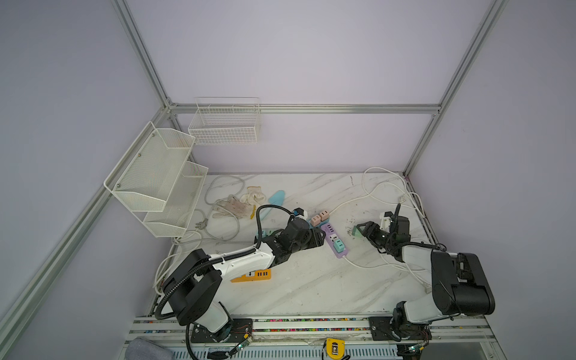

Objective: Pull the plug off the socket
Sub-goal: 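Lower the green plug onto the table beside the strip and open the right gripper, then move the right gripper back over the teal plug in the purple strip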

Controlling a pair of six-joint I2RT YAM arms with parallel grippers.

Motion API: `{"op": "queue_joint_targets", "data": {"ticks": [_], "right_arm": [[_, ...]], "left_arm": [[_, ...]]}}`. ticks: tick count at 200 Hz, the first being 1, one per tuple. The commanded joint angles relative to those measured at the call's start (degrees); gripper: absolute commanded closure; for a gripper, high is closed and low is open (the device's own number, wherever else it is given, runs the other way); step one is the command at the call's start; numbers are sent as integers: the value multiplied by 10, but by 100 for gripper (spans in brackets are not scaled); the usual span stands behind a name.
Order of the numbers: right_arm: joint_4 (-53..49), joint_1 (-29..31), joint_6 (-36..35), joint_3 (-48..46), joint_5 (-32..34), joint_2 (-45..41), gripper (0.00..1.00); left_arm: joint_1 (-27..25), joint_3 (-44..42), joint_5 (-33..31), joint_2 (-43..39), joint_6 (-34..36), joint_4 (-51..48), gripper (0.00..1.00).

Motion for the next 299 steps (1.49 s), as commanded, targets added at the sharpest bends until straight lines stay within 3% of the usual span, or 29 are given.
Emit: {"op": "queue_joint_targets", "data": {"ticks": [1,23,87,130,169,207,242,299], "right_arm": [[-85,-2,-32,29,15,-28,29],[-141,-2,-56,40,41,-70,25],[-246,27,-95,64,26,-136,21],[-337,122,-116,110,107,-192,19],[-385,206,-97,123,160,-228,19],[-420,295,-73,129,246,-234,20],[-425,354,-42,119,300,-239,23],[-365,388,-72,108,334,-198,26]], "left_arm": [[2,-16,-24,16,-31,41,30],[-1,-5,-29,34,-35,69,30],[-17,69,-79,113,-58,111,29],[-18,86,-57,144,-38,131,29],[-33,22,-79,107,-34,164,30],[-32,39,-39,131,-19,142,35],[-36,47,-50,156,-28,136,39],[-33,58,-83,172,-26,121,42]]}}
